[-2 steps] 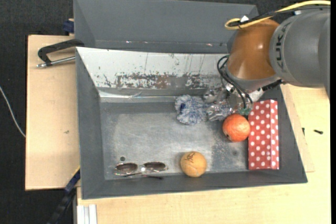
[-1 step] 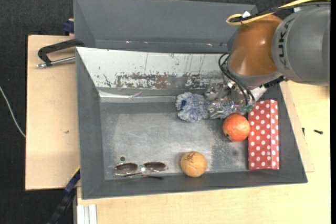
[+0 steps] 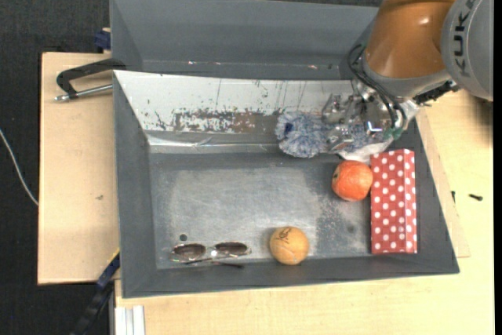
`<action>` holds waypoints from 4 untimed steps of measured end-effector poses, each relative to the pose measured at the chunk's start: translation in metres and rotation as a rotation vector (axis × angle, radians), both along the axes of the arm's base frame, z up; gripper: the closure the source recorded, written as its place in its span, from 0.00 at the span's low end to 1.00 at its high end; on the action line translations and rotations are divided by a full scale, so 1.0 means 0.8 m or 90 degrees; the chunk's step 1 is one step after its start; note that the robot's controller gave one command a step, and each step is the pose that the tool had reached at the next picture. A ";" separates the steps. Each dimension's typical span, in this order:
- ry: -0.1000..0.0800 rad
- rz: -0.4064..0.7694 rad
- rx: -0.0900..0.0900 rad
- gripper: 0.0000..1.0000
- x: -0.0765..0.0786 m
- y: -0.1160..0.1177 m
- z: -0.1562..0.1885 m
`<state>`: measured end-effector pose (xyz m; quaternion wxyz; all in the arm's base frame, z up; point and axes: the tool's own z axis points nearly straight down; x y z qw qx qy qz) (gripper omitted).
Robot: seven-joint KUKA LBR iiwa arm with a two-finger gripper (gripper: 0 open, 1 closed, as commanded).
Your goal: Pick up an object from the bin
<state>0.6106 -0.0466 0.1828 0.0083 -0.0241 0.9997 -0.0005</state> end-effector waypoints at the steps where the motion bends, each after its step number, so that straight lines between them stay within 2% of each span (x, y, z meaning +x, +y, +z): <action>1: 0.010 0.000 0.001 1.00 -0.003 0.001 -0.092; 2: 0.000 0.000 0.000 1.00 0.004 0.001 0.005; 3: 0.010 0.000 0.001 1.00 -0.002 0.002 -0.065; 4: 0.004 0.000 0.000 1.00 0.004 0.002 -0.021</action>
Offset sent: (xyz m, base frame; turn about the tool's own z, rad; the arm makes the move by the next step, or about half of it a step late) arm -0.0002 0.0001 0.0152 0.0000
